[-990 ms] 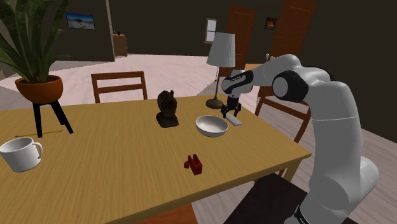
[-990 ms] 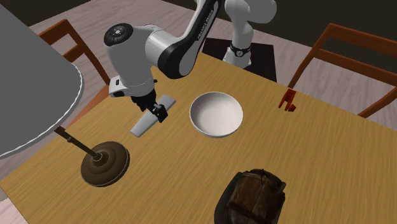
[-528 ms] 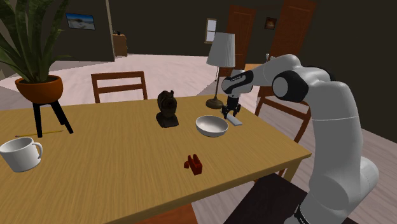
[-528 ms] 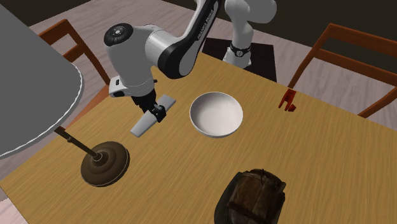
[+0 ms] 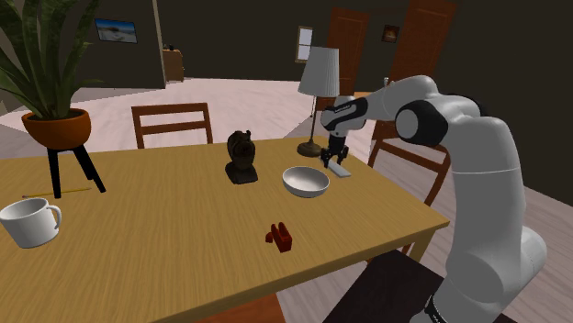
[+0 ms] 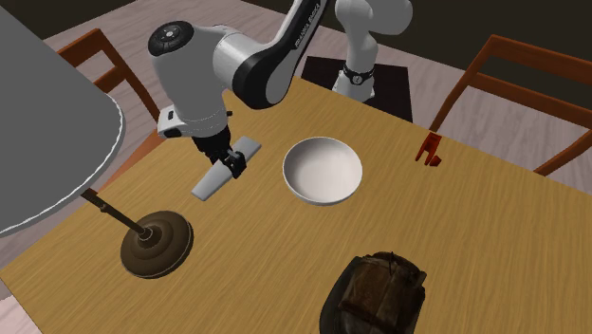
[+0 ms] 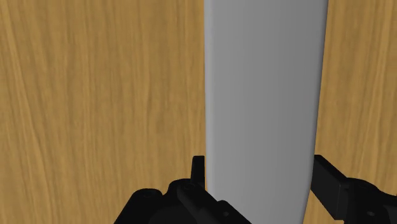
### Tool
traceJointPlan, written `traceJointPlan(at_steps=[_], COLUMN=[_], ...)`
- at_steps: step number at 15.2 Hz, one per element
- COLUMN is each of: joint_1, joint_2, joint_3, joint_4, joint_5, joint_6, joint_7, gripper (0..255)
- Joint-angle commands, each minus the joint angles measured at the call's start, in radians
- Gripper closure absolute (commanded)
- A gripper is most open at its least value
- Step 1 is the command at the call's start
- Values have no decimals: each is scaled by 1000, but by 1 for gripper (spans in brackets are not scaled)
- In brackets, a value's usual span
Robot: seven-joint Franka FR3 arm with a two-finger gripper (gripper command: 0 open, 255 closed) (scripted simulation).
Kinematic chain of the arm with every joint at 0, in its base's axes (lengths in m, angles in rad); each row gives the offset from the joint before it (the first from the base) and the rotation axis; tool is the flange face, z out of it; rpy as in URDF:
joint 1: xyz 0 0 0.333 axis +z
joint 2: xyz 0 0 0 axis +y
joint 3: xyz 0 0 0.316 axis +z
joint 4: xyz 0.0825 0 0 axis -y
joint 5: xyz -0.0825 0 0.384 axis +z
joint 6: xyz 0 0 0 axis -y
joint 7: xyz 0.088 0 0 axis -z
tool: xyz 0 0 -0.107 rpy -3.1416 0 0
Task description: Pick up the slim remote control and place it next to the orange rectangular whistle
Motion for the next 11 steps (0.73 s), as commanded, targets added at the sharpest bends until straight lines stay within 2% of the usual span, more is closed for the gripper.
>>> traceJointPlan(at_steps=[1, 11], joint_1=[1, 1], joint_2=[-12, -51], joint_3=[-2, -7], joint_4=[12, 88], joint_5=[-3, -14], joint_6=[-23, -138], joint_7=[2, 9], gripper=[255, 255])
